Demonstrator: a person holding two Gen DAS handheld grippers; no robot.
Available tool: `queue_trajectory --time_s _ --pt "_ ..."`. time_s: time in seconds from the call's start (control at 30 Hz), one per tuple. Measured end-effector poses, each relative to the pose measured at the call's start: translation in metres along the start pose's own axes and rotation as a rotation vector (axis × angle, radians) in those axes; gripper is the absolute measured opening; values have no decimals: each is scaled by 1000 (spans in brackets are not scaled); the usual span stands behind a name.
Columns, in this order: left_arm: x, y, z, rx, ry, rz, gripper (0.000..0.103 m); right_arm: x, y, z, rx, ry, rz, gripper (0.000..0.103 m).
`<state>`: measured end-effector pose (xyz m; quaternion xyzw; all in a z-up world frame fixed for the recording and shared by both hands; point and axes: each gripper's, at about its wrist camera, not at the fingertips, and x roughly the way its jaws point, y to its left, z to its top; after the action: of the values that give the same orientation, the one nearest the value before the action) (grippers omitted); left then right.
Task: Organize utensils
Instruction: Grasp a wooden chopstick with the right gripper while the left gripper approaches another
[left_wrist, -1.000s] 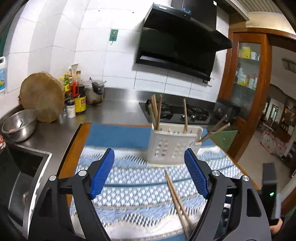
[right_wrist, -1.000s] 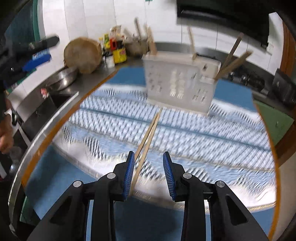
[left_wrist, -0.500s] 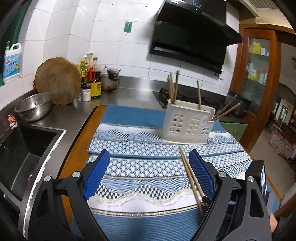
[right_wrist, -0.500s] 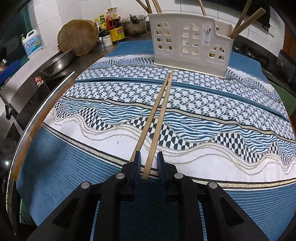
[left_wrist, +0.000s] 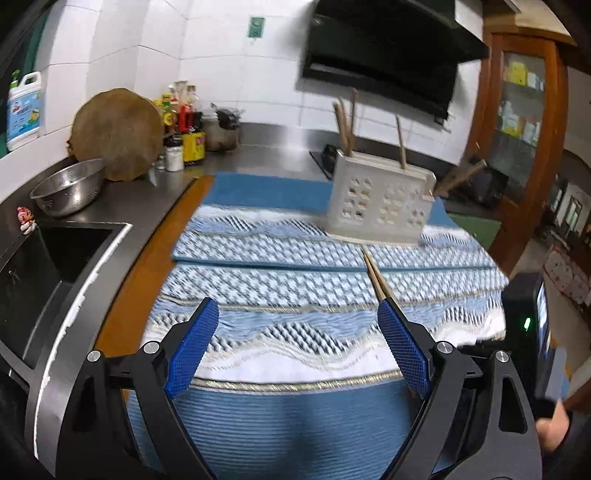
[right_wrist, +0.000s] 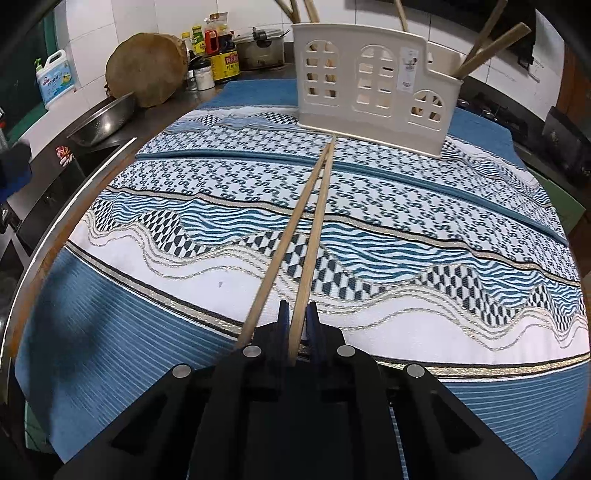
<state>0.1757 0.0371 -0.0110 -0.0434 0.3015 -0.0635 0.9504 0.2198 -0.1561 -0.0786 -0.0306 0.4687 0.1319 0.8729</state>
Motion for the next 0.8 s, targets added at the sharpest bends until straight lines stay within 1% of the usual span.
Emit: queue_trajectory --time_s 0.17,0.3,0.47,0.53,0.57,0.63,0.73,0.8 --pt "12 -24 -19 30 61 -38 87 -17 -15 -2 17 -38 1 8" --pt "24 -54 -37 80 119 -77 87 -36 -30 -4 38 -80 9 7" --pt "38 -80 -48 93 173 -113 84 -57 -40 -7 55 -126 22 7" --pt "43 -88 -51 98 191 -124 78 -65 -43 -8 58 -143 29 7" --pt "46 -92 -52 94 202 -134 70 -67 -44 -9 58 -148 31 7" --pt "52 -95 -53 85 222 -150 62 -71 -46 -10 58 -157 37 7" --pt "61 -98 -53 72 243 -159 55 -74 -50 -11 61 -167 44 7" --pt "66 -100 -54 67 254 -162 45 -75 -53 -11 68 -172 52 7"
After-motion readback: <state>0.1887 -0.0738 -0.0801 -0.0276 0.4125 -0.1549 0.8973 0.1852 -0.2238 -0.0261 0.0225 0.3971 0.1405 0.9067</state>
